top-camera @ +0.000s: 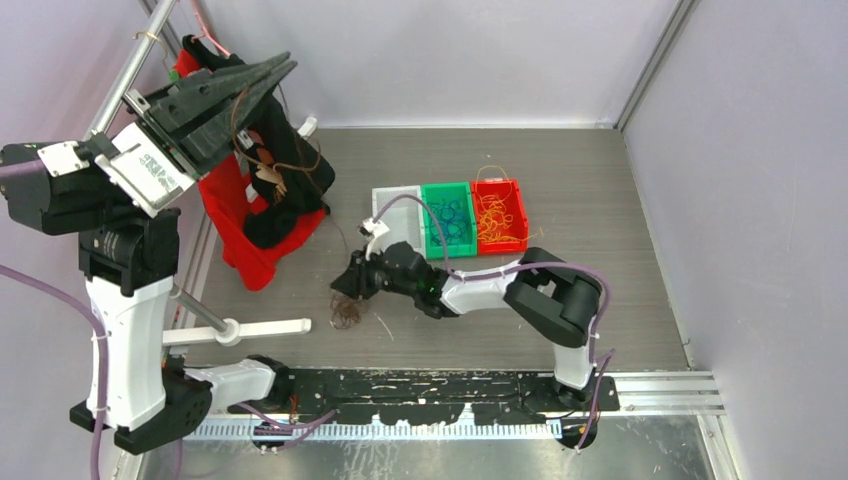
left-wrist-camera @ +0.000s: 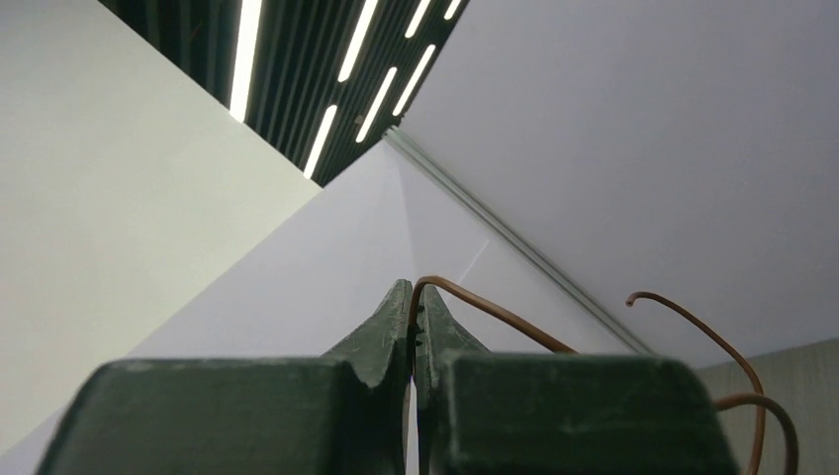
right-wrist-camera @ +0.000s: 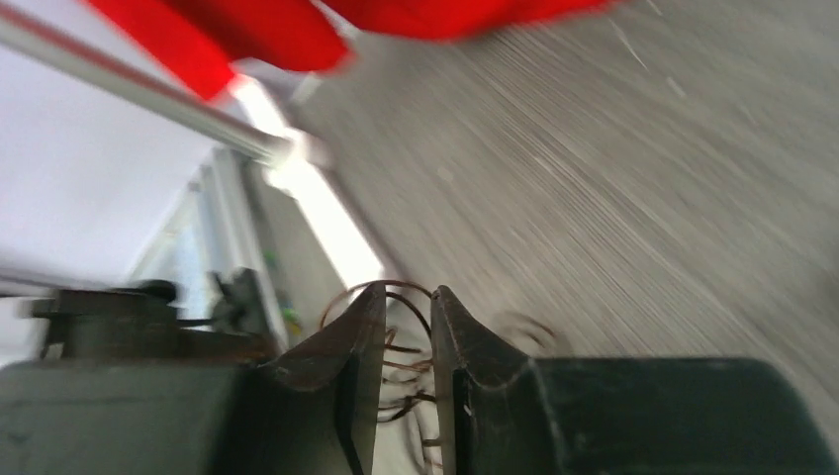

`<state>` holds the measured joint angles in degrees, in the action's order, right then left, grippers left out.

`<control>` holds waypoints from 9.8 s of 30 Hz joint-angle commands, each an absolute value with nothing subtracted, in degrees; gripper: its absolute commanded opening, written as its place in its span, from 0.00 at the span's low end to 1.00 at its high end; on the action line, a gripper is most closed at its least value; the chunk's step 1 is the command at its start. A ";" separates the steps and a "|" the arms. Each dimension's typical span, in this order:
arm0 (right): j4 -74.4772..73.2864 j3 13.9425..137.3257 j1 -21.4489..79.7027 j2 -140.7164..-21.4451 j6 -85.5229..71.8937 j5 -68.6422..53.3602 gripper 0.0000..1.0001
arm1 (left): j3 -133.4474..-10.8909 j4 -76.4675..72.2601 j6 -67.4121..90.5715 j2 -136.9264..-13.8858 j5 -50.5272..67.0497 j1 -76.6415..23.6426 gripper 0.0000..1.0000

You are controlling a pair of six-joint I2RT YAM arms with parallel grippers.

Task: Untangle the cables
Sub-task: Untie the cable, then place the cable in the bin, then untie the cable.

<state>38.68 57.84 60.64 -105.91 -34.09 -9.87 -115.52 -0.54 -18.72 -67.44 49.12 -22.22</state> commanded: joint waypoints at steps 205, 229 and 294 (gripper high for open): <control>-5.90 72.06 53.66 -94.79 -19.49 0.68 0.57 | -86.38 85.12 -28.79 -73.94 28.89 -4.31 0.99; -3.42 71.87 62.05 -102.18 -24.13 -5.53 0.02 | -73.18 75.19 -28.91 -64.71 32.52 -4.40 1.00; 10.26 61.81 56.93 -70.87 -19.68 -21.54 0.66 | -63.57 24.19 15.99 -45.35 65.44 -4.48 0.00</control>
<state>6.04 62.59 56.64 -69.65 -25.23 -19.66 -59.88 29.58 10.52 -44.40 64.01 -4.49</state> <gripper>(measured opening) 0.657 0.010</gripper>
